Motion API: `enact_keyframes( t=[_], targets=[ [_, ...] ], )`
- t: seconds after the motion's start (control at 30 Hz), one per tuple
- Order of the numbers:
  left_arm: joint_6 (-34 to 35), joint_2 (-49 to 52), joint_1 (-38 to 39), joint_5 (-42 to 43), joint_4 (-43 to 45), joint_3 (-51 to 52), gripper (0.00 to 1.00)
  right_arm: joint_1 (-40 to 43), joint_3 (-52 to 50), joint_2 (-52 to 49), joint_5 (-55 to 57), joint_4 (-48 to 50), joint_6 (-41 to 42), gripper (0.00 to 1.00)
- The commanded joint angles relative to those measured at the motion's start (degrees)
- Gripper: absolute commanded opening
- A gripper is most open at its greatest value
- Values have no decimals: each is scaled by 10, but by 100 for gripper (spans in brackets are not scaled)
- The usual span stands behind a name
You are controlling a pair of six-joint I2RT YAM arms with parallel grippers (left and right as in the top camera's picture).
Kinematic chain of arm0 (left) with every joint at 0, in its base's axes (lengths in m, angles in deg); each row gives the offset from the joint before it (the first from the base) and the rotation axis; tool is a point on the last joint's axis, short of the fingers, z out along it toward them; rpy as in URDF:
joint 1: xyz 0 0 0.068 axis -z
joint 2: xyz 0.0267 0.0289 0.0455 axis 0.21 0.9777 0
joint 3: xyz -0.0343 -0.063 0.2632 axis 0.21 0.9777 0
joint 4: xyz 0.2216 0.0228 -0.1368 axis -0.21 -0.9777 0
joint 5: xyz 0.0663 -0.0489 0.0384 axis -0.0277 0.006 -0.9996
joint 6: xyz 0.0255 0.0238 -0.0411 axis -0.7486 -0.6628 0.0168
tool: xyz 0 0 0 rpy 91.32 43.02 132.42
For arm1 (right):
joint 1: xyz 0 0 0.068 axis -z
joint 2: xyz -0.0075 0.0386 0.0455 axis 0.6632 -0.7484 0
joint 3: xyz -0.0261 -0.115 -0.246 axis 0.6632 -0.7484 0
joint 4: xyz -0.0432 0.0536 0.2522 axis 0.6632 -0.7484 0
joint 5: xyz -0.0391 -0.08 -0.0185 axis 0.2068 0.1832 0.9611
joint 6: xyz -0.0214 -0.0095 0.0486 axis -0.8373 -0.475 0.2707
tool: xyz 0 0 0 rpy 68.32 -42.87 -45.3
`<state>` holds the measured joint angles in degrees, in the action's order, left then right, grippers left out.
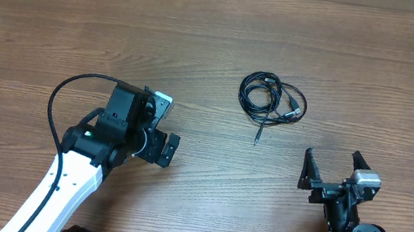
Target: Untangle cables
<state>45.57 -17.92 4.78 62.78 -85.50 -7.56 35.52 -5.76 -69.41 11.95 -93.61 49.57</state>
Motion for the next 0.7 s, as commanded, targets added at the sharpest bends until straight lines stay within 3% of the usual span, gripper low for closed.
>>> enact_keyframes(
  t=[0.0,0.67],
  targets=[
    [6,2,5,-1,0,-14,99,2,-6,5,5,4,-3,100],
    [10,2,5,-1,0,-14,99,2,-6,5,5,4,-3,100]
  ],
)
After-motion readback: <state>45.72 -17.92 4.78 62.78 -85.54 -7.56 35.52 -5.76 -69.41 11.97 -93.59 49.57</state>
